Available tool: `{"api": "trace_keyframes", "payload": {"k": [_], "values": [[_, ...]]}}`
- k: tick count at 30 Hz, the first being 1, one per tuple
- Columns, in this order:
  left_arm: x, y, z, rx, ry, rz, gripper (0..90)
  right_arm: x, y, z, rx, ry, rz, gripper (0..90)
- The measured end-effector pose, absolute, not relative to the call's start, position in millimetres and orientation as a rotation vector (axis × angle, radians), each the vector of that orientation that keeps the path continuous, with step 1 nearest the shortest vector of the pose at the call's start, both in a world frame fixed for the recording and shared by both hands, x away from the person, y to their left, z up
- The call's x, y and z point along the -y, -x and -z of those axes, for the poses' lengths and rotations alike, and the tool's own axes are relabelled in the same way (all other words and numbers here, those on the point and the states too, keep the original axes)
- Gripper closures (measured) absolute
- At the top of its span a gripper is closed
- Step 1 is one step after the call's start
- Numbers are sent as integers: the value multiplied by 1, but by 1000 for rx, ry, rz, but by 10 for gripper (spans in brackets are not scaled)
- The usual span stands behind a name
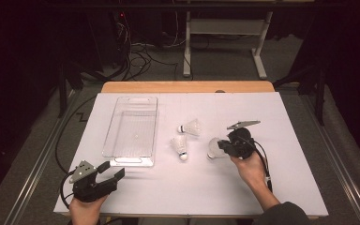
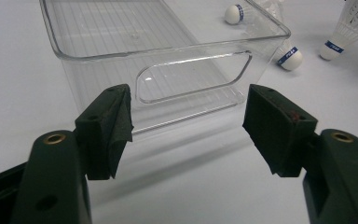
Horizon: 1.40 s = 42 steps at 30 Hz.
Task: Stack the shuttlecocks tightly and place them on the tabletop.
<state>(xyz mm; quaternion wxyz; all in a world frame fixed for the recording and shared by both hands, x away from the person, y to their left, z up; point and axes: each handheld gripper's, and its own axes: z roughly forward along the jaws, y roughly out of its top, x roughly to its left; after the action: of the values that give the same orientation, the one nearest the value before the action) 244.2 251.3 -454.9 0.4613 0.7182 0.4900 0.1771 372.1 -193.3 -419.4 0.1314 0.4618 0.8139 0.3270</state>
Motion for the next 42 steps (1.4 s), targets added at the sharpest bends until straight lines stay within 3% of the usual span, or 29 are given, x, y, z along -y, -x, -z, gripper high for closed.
{"api": "trace_keyframes", "payload": {"k": [42], "values": [[-251, -245, 455, -1206, -1773, -435, 331, 205, -374, 451, -2342, -1440, -923, 833]]}}
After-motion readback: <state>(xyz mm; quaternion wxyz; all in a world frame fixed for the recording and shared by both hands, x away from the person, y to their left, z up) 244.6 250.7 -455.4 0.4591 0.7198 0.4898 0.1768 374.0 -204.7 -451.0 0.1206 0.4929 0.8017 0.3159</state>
